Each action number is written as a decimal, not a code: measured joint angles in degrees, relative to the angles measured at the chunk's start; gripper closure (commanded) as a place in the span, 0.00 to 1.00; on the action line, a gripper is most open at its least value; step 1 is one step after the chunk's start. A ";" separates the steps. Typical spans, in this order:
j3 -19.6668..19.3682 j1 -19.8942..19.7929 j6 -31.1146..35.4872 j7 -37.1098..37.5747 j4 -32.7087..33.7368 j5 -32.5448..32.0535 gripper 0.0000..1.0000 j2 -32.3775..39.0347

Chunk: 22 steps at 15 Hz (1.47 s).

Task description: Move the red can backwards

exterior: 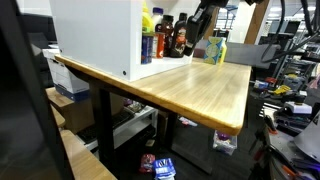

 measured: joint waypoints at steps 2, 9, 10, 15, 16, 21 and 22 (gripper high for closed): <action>-3.14 3.13 -2.33 -6.57 0.09 4.10 0.50 -0.89; -10.54 3.67 -13.42 -28.42 0.71 14.80 0.15 -6.35; -11.19 2.82 -15.73 -31.05 1.00 15.88 0.09 -7.16; -14.77 -1.38 -26.06 -40.12 2.52 17.62 0.00 -10.40; -15.29 -2.21 -27.87 -41.03 2.70 17.62 0.00 -10.93; -18.70 -6.34 -35.55 -44.18 2.59 17.67 0.00 -14.44; -19.50 -7.09 -36.34 -44.55 2.41 17.74 0.00 -15.24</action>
